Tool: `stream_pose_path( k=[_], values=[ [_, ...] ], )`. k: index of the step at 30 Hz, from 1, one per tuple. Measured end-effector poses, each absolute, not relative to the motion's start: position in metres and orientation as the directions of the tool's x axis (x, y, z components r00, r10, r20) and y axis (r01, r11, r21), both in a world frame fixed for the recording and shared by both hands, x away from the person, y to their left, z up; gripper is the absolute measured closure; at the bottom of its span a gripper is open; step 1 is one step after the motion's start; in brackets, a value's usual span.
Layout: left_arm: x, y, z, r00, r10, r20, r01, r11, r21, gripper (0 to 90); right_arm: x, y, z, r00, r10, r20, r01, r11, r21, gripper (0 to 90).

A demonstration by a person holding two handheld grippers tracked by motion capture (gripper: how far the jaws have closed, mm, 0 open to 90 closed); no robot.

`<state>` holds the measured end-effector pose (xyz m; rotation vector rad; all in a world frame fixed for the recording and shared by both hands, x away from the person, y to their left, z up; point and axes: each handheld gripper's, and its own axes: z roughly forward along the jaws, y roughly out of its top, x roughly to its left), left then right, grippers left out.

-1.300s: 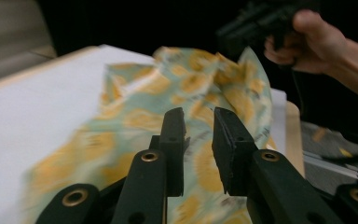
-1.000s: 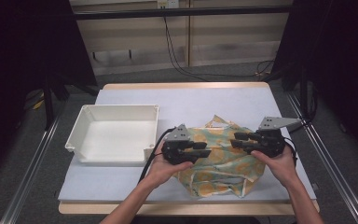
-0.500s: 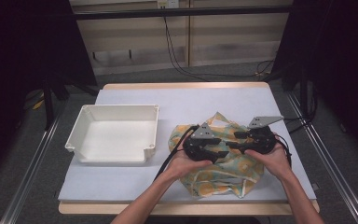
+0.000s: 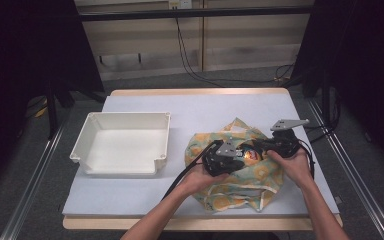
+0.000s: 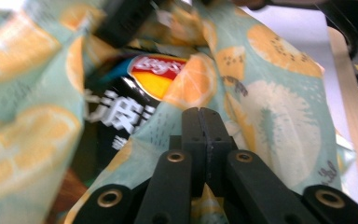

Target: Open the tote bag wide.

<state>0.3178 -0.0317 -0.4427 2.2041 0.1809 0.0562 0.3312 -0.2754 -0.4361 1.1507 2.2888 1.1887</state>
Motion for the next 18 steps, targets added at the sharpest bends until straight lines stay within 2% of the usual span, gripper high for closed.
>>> stream_pose_path(
  k=[8, 13, 18],
  values=[
    [0.298, -0.034, -0.443, 0.995, 0.051, -0.089, 0.102, -0.598, 0.795, 90.0, 0.352, -0.296, -0.447, -0.549, 0.827, 0.123, 0.544, 0.242, 0.804, 90.0],
    [0.279, -0.037, -0.443, 0.996, -0.019, -0.093, 0.062, -0.613, 0.788, 90.0, 0.364, -0.305, -0.454, -0.512, 0.849, 0.133, 0.559, 0.211, 0.802, 90.0],
    [0.266, -0.041, -0.449, 0.994, -0.043, -0.096, 0.047, -0.638, 0.768, 90.0, 0.374, -0.310, -0.457, -0.480, 0.869, 0.124, 0.560, 0.195, 0.805, 90.0]
  ],
)
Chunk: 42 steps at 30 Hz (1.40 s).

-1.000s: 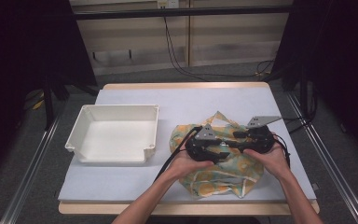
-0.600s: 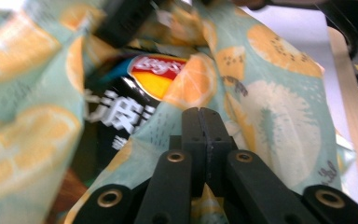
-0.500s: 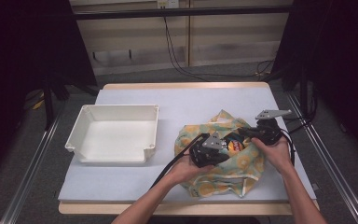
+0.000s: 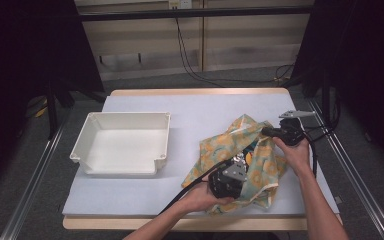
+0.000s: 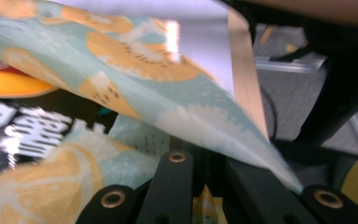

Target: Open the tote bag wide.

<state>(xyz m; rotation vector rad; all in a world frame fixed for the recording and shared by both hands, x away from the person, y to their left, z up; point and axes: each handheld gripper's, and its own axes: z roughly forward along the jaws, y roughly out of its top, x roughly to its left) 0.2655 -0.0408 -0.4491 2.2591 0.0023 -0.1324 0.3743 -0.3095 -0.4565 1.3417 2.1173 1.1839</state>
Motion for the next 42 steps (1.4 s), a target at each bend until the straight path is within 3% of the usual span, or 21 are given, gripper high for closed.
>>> stream_pose_path(
  k=[5, 9, 13, 21, 28, 31, 35, 37, 42],
  values=[
    [0.264, -0.041, -0.465, 0.992, -0.035, -0.122, 0.071, -0.646, 0.760, 90.0, 0.383, -0.312, -0.466, -0.428, 0.897, 0.114, 0.577, 0.174, 0.798, 90.0],
    [0.266, -0.039, -0.470, 0.991, -0.013, -0.134, 0.096, -0.628, 0.772, 90.0, 0.385, -0.303, -0.483, -0.458, 0.886, 0.079, 0.614, 0.251, 0.748, 90.0],
    [0.267, -0.035, -0.469, 0.992, -0.005, -0.130, 0.100, -0.605, 0.790, 88.9, 0.379, -0.304, -0.481, -0.477, 0.873, 0.105, 0.603, 0.237, 0.762, 90.0],
    [0.269, -0.021, -0.453, 0.991, 0.047, -0.121, 0.128, -0.538, 0.833, 73.9, 0.346, -0.312, -0.441, -0.494, 0.861, 0.123, 0.523, 0.182, 0.832, 57.9],
    [0.271, 0.000, -0.434, 0.991, 0.081, -0.107, 0.133, -0.488, 0.862, 71.5, 0.308, -0.293, -0.413, -0.558, 0.821, 0.124, 0.482, 0.198, 0.854, 51.2],
    [0.279, 0.011, -0.421, 0.987, 0.099, -0.128, 0.158, -0.423, 0.892, 76.1, 0.288, -0.269, -0.405, -0.597, 0.793, 0.121, 0.488, 0.240, 0.839, 49.5],
    [0.289, 0.015, -0.412, 0.985, 0.119, -0.124, 0.162, -0.395, 0.904, 79.2, 0.280, -0.257, -0.406, -0.607, 0.786, 0.117, 0.488, 0.252, 0.836, 46.4],
    [0.302, 0.013, -0.410, 0.980, 0.154, -0.124, 0.174, -0.376, 0.910, 79.6, 0.278, -0.250, -0.413, -0.596, 0.796, 0.109, 0.502, 0.263, 0.824, 39.2],
    [0.319, -0.001, -0.423, 0.968, 0.209, -0.138, 0.215, -0.411, 0.886, 72.9, 0.274, -0.242, -0.429, -0.578, 0.813, 0.072, 0.529, 0.306, 0.792, 33.0]
  ],
)
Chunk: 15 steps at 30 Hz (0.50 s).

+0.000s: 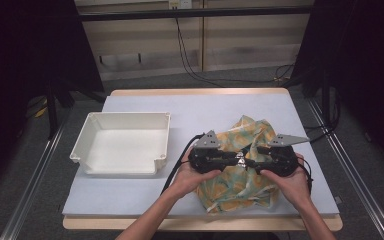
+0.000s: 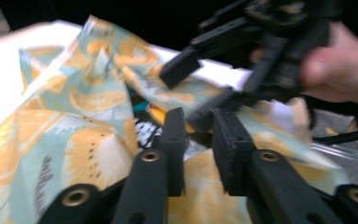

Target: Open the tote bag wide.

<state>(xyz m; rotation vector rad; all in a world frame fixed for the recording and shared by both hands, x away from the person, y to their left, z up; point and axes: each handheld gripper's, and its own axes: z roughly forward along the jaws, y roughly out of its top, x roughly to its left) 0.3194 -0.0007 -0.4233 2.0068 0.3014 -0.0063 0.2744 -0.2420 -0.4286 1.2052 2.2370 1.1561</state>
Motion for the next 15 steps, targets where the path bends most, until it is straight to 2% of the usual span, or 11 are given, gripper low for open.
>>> stream_pose_path(
  k=[1, 2, 6, 9, 10, 11, 12, 13, 14, 15],
  values=[
    [0.319, -0.001, -0.423, 0.968, 0.209, -0.138, 0.215, -0.411, 0.886, 71.9, 0.273, -0.241, -0.432, -0.575, 0.815, 0.072, 0.536, 0.309, 0.786, 33.0],
    [0.317, -0.008, -0.432, 0.973, 0.206, -0.105, 0.192, -0.465, 0.864, 69.9, 0.272, -0.240, -0.435, -0.573, 0.818, 0.062, 0.538, 0.318, 0.781, 33.0],
    [0.312, -0.013, -0.442, 0.978, 0.178, -0.105, 0.183, -0.512, 0.839, 64.4, 0.267, -0.241, -0.443, -0.564, 0.824, 0.050, 0.544, 0.325, 0.773, 34.7],
    [0.305, -0.014, -0.446, 0.981, 0.159, -0.111, 0.180, -0.535, 0.826, 63.7, 0.260, -0.247, -0.444, -0.551, 0.834, 0.036, 0.546, 0.327, 0.771, 42.9],
    [0.300, -0.015, -0.445, 0.984, 0.140, -0.111, 0.169, -0.538, 0.826, 63.7, 0.255, -0.252, -0.445, -0.551, 0.834, 0.027, 0.547, 0.337, 0.766, 50.4],
    [0.300, -0.015, -0.445, 0.984, 0.140, -0.111, 0.169, -0.538, 0.826, 63.0, 0.255, -0.252, -0.445, -0.551, 0.834, 0.027, 0.547, 0.337, 0.766, 50.4],
    [0.295, -0.015, -0.445, 0.987, 0.119, -0.104, 0.153, -0.553, 0.819, 61.5, 0.249, -0.258, -0.446, -0.549, 0.836, 0.024, 0.550, 0.339, 0.764, 68.0],
    [0.295, -0.015, -0.445, 0.987, 0.119, -0.104, 0.153, -0.553, 0.819, 60.5, 0.249, -0.258, -0.446, -0.549, 0.836, 0.024, 0.550, 0.339, 0.764, 68.0],
    [0.293, -0.016, -0.446, 0.987, 0.119, -0.106, 0.154, -0.548, 0.822, 60.5, 0.247, -0.260, -0.446, -0.547, 0.837, 0.028, 0.548, 0.332, 0.768, 74.8],
    [0.292, -0.015, -0.446, 0.987, 0.121, -0.102, 0.152, -0.555, 0.818, 59.3, 0.241, -0.268, -0.447, -0.540, 0.841, 0.040, 0.552, 0.318, 0.771, 86.6]
  ],
)
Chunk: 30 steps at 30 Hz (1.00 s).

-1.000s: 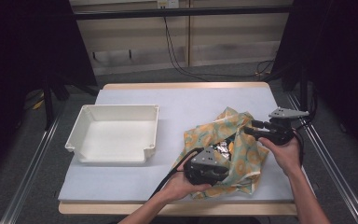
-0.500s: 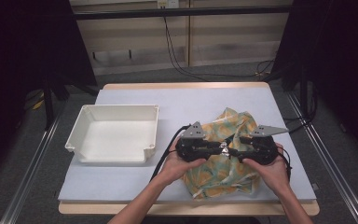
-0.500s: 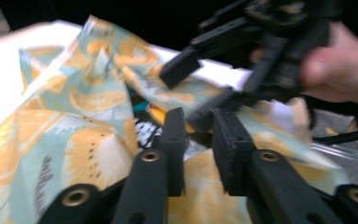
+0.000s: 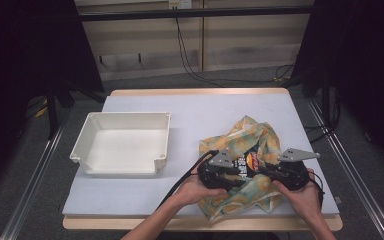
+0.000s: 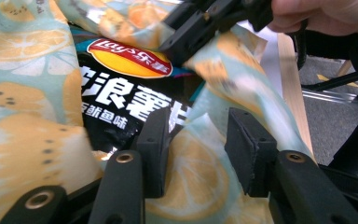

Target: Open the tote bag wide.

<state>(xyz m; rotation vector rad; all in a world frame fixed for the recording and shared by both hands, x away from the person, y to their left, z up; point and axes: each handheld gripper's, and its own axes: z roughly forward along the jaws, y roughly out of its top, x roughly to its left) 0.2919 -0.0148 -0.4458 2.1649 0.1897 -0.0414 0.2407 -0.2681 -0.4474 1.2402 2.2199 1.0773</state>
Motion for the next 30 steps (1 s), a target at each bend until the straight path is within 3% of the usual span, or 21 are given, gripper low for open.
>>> stream_pose_path(
  k=[4, 17, 22, 23, 30],
  values=[
    [0.292, -0.014, -0.448, 0.986, 0.129, -0.102, 0.158, -0.557, 0.815, 58.8, 0.228, -0.281, -0.450, -0.525, 0.850, 0.049, 0.563, 0.303, 0.769, 90.0],
    [0.284, -0.010, -0.453, 0.989, 0.102, -0.109, 0.148, -0.586, 0.797, 62.9, 0.200, -0.315, -0.475, -0.448, 0.893, 0.045, 0.617, 0.272, 0.739, 86.9],
    [0.281, -0.005, -0.448, 0.988, 0.076, -0.136, 0.155, -0.576, 0.803, 66.4, 0.200, -0.315, -0.475, -0.456, 0.888, 0.063, 0.610, 0.260, 0.748, 77.7],
    [0.281, -0.002, -0.443, 0.987, 0.079, -0.138, 0.158, -0.561, 0.813, 66.3, 0.200, -0.314, -0.470, -0.453, 0.889, 0.070, 0.599, 0.245, 0.763, 69.0],
    [0.287, -0.001, -0.429, 0.988, 0.077, -0.132, 0.153, -0.524, 0.838, 69.9, 0.194, -0.311, -0.448, -0.478, 0.874, 0.084, 0.536, 0.214, 0.817, 60.7]
  ],
)
